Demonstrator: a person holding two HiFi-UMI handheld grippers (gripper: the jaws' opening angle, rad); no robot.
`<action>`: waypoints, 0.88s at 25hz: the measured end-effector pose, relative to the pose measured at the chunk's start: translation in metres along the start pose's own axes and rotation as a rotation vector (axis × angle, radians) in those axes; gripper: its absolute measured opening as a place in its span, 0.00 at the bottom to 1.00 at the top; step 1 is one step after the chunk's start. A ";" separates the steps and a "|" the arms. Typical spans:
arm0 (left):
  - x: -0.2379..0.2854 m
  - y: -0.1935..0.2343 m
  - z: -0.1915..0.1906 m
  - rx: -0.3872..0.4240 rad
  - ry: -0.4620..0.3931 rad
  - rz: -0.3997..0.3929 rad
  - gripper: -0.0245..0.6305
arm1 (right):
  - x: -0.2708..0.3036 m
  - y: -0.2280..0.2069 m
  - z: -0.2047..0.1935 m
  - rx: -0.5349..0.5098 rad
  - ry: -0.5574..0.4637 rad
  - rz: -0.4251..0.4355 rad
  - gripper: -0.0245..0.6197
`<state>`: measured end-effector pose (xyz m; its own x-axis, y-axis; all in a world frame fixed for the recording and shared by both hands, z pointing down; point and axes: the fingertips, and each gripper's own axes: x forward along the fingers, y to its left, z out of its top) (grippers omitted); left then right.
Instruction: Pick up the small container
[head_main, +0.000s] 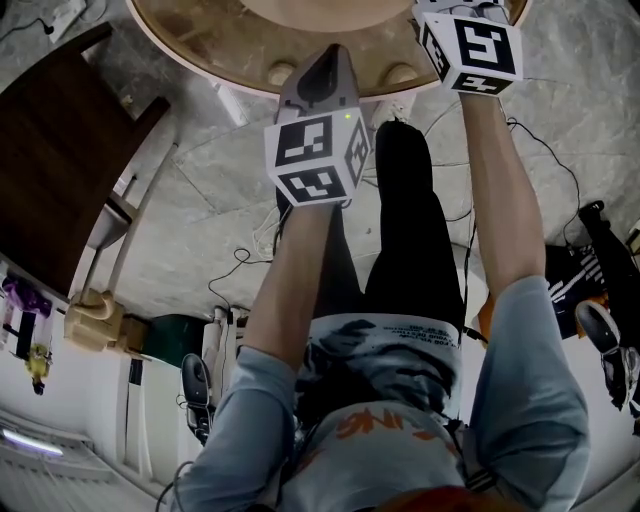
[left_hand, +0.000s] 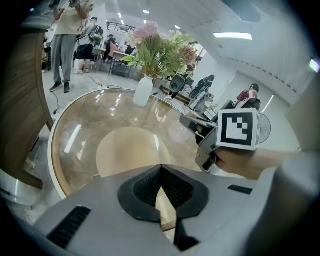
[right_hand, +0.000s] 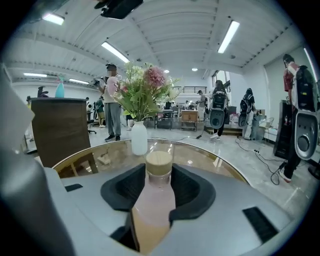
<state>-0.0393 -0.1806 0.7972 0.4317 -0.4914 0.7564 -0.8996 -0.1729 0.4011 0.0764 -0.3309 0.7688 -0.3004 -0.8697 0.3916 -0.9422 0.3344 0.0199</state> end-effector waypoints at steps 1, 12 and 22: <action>0.000 -0.003 -0.001 0.004 0.001 -0.005 0.07 | 0.000 -0.001 0.001 0.019 0.006 -0.001 0.30; -0.012 -0.005 0.008 0.008 -0.037 -0.001 0.07 | -0.006 0.020 0.005 -0.089 0.134 0.077 0.27; -0.046 -0.002 0.060 -0.028 -0.159 0.082 0.07 | -0.048 0.034 0.055 -0.037 0.110 0.152 0.27</action>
<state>-0.0614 -0.2088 0.7310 0.3391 -0.6320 0.6969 -0.9283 -0.1043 0.3570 0.0509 -0.2982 0.7002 -0.4191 -0.7639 0.4908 -0.8804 0.4740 -0.0142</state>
